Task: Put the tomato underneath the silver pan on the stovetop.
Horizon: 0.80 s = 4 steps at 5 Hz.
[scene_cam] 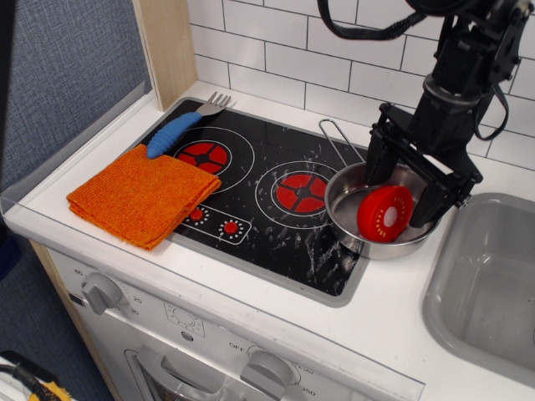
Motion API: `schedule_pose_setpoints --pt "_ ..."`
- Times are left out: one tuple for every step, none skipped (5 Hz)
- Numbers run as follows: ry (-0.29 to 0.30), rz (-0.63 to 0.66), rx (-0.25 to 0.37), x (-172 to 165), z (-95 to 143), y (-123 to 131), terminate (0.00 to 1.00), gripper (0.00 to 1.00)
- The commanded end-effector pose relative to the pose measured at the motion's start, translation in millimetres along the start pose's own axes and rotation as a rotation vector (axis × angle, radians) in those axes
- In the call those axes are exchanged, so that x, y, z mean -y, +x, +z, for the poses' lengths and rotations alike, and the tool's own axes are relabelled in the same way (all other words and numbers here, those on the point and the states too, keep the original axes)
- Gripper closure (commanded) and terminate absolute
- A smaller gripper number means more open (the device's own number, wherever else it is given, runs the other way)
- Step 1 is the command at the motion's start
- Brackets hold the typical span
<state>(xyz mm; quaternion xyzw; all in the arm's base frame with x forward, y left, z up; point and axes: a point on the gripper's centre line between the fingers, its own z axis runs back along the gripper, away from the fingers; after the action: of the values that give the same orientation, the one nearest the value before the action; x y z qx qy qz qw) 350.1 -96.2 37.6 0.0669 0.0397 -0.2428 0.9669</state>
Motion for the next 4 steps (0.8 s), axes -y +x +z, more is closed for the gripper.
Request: schedule_pose_setpoints --pt "0.000 0.000 0.029 3 5 -6 0.00 1.00" --pt "0.000 0.001 0.031 1 7 -7 0.00 1.00" --pt "0.000 0.012 0.050 -7 17 -10 0.00 1.00" --pt "0.013 0.069 0.153 -32 56 -14 0.00 1.00"
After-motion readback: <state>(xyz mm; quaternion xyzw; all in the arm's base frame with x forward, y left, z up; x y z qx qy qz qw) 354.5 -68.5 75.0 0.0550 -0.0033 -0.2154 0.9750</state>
